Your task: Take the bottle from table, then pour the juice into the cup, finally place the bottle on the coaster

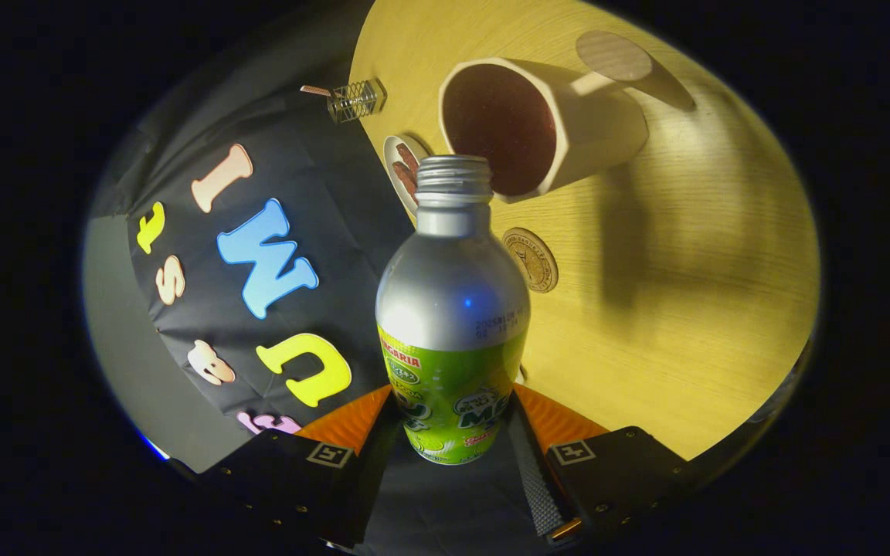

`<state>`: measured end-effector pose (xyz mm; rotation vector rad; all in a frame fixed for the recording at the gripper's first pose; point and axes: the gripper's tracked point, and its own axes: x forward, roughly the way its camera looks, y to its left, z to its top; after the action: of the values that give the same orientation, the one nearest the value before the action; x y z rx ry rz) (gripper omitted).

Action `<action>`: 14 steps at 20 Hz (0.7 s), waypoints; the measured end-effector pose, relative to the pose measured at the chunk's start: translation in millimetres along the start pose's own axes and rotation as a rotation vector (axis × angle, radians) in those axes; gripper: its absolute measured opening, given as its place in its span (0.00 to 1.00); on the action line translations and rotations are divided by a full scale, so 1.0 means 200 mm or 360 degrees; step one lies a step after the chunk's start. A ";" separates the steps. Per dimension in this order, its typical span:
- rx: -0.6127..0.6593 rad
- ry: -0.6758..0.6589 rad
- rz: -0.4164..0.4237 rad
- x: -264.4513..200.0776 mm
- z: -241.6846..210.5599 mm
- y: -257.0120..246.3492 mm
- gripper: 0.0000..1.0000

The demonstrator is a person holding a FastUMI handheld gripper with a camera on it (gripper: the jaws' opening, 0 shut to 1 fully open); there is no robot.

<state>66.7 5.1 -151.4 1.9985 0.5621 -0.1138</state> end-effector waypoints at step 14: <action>-0.0900 -0.0222 -0.0286 0.03 0.11 -0.25 0.78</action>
<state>53.6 7.3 -205.3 1.3802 0.6043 -0.1803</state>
